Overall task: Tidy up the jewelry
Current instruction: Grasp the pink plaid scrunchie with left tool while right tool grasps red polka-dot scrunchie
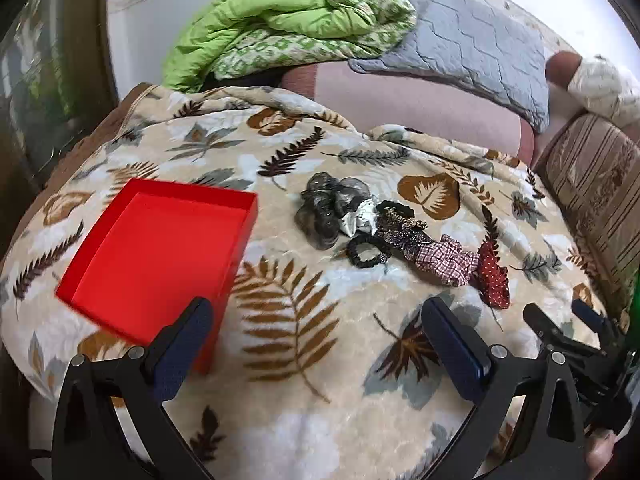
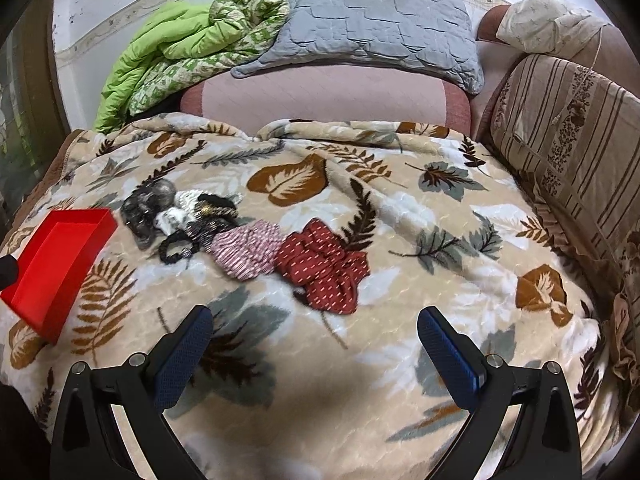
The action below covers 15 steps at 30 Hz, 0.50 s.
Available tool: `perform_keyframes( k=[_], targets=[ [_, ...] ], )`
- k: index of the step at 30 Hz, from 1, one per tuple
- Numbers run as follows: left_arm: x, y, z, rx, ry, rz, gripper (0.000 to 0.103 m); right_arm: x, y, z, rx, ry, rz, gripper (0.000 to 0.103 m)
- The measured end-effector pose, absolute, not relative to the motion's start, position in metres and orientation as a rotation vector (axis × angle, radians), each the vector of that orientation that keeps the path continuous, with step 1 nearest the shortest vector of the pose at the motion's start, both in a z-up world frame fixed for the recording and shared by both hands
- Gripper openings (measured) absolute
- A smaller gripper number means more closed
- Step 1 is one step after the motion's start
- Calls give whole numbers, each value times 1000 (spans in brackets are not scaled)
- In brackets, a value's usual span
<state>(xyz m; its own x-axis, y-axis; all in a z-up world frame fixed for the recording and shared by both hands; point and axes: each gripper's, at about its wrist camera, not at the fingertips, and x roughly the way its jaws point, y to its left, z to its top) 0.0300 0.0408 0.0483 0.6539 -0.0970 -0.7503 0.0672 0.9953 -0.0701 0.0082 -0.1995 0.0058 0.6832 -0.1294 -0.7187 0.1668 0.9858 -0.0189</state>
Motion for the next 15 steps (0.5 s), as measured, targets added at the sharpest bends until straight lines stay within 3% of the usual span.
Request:
perform_keyframes(
  k=[5,10,15],
  targets=[
    [56,18,38,-27,864,-121,102,28,-226,-8,108,824,-162,103],
    [85,-13,20,-13,911,-180,75,46,-241,-21,119,837,-142,94],
    [114,-47,-5,-19,972,-243,71,62,-246,-34,136,845,-75,88]
  ],
)
